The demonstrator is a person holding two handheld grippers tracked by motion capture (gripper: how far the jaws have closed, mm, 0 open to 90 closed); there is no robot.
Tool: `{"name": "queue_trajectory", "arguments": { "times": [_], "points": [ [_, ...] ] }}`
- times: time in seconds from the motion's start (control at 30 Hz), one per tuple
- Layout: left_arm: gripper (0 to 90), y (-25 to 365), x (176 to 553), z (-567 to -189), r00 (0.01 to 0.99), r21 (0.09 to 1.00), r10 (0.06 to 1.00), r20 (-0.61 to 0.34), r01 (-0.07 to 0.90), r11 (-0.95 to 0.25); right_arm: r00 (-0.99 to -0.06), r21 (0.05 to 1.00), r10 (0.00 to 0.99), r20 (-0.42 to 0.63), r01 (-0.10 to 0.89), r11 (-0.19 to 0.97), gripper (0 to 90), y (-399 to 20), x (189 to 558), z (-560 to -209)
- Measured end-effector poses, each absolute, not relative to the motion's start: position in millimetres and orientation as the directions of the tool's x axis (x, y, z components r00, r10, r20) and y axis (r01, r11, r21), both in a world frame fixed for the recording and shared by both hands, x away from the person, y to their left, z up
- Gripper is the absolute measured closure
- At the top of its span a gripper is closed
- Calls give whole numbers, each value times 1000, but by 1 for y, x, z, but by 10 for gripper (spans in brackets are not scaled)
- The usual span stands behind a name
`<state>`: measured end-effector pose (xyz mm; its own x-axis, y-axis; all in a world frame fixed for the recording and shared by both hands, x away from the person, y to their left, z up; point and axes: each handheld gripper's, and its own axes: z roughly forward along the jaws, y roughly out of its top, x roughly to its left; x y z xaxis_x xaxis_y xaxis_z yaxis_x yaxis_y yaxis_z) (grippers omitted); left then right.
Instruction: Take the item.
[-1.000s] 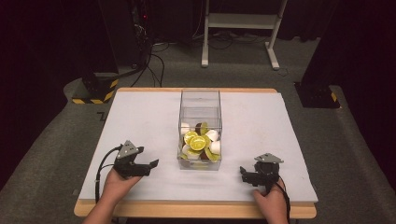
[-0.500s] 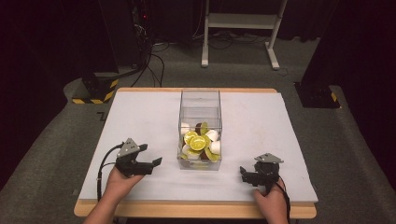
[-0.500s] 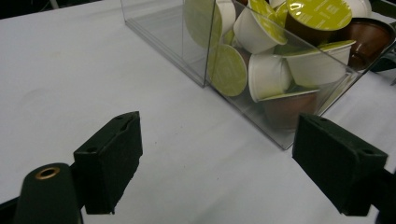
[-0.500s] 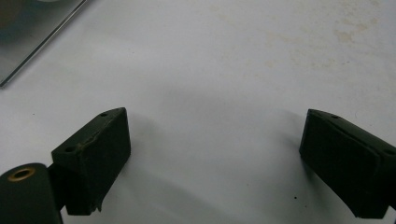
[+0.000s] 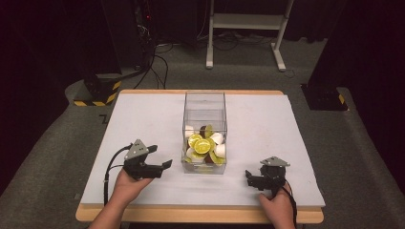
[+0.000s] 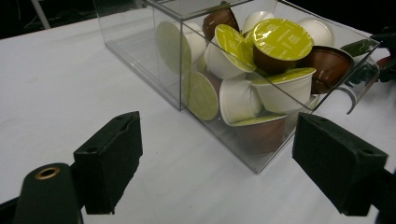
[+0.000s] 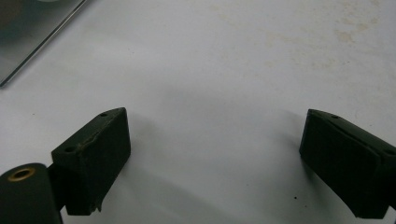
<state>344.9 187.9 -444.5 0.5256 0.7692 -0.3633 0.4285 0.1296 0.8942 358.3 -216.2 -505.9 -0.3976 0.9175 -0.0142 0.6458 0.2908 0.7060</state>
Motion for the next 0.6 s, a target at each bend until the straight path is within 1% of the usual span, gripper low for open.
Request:
{"name": "queue_trajectory", "arguments": {
  "times": [0.13,0.6],
  "points": [
    [164,180,345,-441,536,898,768,-351,424,115,-397,706,918,-15,646,291,85,-216,358,-506],
    [164,163,348,-429,572,899,732,-371,418,129,-399,703,917,-14,648,293,84,-216,359,-506]
  ]
}}
